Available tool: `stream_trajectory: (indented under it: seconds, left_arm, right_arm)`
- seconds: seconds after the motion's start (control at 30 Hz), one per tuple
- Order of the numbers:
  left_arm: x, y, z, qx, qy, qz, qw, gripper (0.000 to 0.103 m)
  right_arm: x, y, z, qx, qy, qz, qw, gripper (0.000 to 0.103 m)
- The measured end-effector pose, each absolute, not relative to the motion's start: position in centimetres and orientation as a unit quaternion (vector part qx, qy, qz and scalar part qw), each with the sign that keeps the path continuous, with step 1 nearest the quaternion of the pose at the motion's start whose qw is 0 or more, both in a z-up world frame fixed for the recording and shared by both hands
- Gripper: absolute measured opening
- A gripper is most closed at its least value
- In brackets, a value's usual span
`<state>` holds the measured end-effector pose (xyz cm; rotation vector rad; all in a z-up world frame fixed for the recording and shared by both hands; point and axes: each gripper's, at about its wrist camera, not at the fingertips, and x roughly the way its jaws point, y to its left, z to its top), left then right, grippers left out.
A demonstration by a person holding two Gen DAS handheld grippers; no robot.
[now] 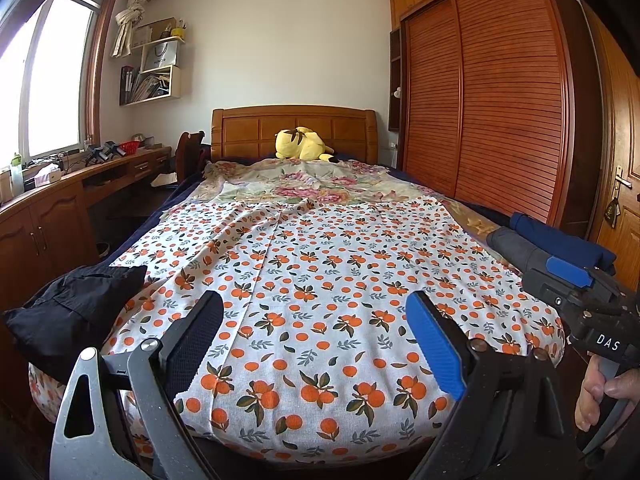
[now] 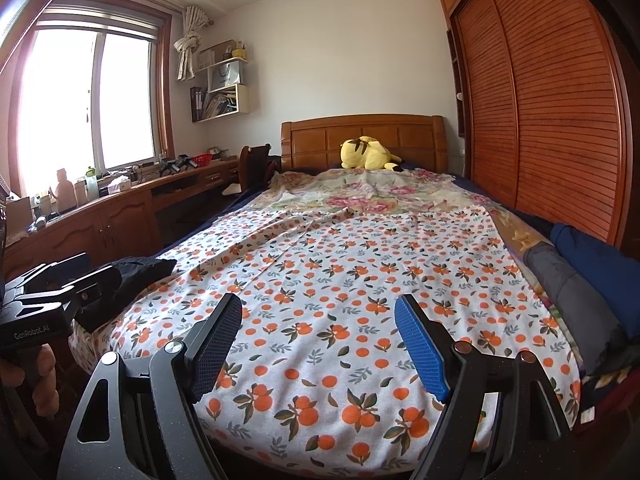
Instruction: Fold large clothes
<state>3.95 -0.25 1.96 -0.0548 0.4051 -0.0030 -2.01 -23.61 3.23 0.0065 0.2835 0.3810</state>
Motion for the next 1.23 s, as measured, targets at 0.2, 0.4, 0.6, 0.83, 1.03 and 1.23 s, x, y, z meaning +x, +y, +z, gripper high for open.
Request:
stream_trajectory:
  seconds: [0.2, 0.4, 0.6, 0.83, 1.03, 1.23]
  left_arm:
    - [3.92, -0.27, 1.95, -0.026, 0.202, -0.001, 0.979, 0.093]
    - [3.91, -0.30, 1.94, -0.026, 0.201, -0.001, 0.979, 0.093]
    - [3.91, -0.30, 1.95, -0.026, 0.201, -0.002, 0.979, 0.093]
    - [3.91, -0.34, 1.97, -0.025, 0.202, -0.002, 0.979, 0.093]
    - [3.86, -0.42, 1.96, -0.024, 0.202, -0.002, 0.979, 0.093]
    - [3.84, -0.48, 1.97, -0.024, 0.202, -0.002, 0.979, 0.093]
  right_arm:
    - [-1.98, -23.67, 3.18, 0.003, 0.140, 0.189, 0.972, 0.080]
    - [-1.90, -23.72, 3.16, 0.006, 0.142, 0.187, 0.972, 0.080]
    - [-1.85, -23.76, 3.13, 0.007, 0.142, 0.187, 0.972, 0.080]
    - [-1.84, -23.80, 3.12, 0.007, 0.141, 0.186, 0.972, 0.080]
    - [-1.83, -23.67, 3.10, 0.008, 0.141, 0.185, 0.973, 0.080]
    - [-1.79, -23.67, 3.13, 0.009, 0.142, 0.185, 0.972, 0.080]
